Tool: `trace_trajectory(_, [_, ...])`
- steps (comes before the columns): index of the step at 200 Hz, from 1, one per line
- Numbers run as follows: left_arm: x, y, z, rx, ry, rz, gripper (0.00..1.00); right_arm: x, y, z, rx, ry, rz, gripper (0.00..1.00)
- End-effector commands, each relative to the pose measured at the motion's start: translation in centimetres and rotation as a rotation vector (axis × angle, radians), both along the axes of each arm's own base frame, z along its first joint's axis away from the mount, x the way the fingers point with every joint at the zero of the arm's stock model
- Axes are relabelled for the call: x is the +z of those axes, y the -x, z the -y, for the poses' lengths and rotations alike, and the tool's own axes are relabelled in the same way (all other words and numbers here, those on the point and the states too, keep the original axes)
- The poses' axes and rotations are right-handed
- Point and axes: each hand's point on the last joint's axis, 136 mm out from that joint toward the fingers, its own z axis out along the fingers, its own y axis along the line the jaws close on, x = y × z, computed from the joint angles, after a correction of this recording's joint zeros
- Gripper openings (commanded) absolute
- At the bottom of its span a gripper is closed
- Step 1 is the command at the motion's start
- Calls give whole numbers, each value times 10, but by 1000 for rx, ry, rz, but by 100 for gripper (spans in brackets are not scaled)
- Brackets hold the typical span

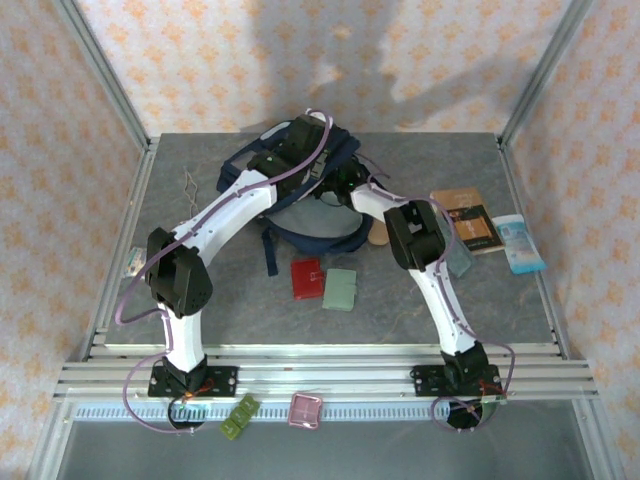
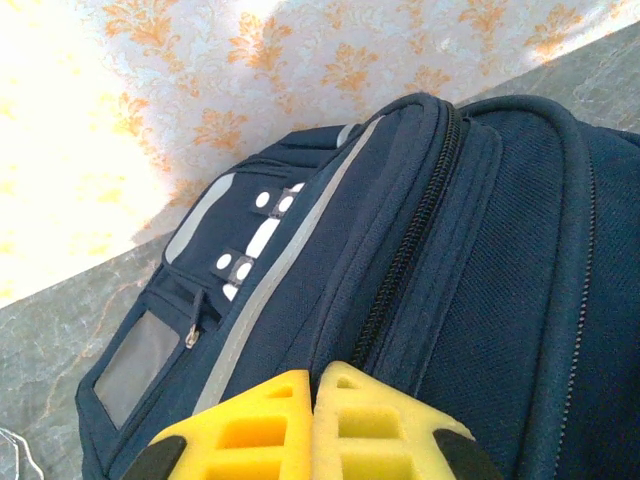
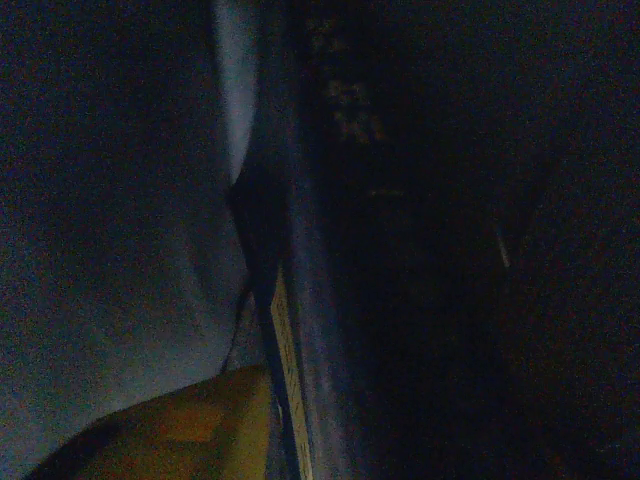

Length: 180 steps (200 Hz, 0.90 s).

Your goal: Pack books, pencil case, and school supplies into a backpack

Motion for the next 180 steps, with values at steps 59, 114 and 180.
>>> trace_trajectory(59, [17,-2,-8,62,71,88,0,27,80,76,-10,248,6,67])
trace_trajectory(114, [-5,1,-1,55,116,44,0,49,145,143,-29,370,66,59])
trace_trajectory(180, [-52,31,21,34,265,-49,45,80,177,313,-385,727,58,62])
